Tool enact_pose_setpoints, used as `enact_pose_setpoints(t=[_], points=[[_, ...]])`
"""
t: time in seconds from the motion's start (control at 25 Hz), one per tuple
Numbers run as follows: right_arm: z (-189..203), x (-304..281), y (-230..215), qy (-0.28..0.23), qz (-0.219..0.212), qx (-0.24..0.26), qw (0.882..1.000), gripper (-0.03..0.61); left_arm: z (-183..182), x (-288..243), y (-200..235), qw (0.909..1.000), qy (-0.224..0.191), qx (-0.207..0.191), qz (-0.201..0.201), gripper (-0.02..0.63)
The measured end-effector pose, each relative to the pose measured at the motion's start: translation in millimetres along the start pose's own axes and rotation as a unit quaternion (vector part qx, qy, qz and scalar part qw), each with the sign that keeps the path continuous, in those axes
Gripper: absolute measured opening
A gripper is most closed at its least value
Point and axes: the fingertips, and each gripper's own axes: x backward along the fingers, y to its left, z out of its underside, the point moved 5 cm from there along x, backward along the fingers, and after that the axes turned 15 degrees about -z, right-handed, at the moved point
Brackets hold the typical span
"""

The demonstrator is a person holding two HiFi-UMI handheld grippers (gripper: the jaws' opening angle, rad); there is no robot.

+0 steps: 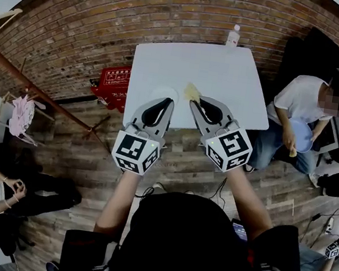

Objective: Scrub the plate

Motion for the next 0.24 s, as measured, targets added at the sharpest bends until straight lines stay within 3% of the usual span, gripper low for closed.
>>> enact_pose_setpoints(t=[0.24], points=[[-1.3,-5.8,3.6,-0.001,-0.002,0.002,1.000,0.038,-0.1,3.1,7.6,1.0000,-0.002,0.001,-0.005,0.032]])
